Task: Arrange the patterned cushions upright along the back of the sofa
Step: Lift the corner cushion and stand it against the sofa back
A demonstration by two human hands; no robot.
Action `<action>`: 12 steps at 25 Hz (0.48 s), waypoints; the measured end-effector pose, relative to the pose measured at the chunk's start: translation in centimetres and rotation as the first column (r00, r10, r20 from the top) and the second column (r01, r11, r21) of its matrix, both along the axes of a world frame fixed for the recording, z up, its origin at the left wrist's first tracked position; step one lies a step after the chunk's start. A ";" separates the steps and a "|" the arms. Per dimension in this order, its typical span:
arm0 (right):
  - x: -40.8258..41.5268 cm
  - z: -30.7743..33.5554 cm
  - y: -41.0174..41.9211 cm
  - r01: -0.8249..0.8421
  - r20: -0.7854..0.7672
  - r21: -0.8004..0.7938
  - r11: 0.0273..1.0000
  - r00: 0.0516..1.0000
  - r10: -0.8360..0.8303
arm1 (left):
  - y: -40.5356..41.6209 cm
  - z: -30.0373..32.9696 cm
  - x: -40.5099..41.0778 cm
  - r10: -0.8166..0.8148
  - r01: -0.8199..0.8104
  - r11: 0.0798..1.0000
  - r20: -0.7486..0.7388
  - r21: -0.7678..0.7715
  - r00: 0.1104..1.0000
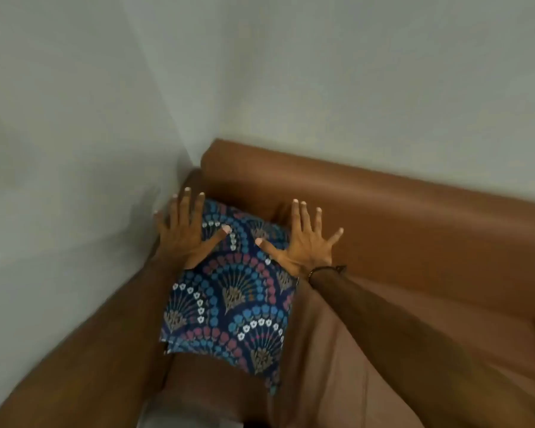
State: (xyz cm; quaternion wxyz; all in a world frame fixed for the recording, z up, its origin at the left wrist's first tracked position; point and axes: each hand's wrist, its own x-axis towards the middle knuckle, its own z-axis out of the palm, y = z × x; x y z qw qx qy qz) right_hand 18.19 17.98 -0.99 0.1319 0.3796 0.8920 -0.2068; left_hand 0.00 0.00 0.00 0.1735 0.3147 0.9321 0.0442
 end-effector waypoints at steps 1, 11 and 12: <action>-0.1 -2.1 -1.2 0.123 0.041 -0.140 0.983 0.992 -0.118 | -0.3 -2.1 -0.2 0.091 -0.090 0.996 0.113 -0.014 0.989; 0.0 -3.2 -3.5 0.497 0.228 -0.856 0.143 0.611 -0.759 | 0.1 -2.1 -2.5 0.465 -0.668 0.725 0.595 0.169 0.656; 0.7 -2.8 -2.6 0.496 0.129 -0.848 0.187 0.536 -0.835 | 0.6 -1.0 -1.6 0.457 -0.670 0.705 0.575 0.232 0.679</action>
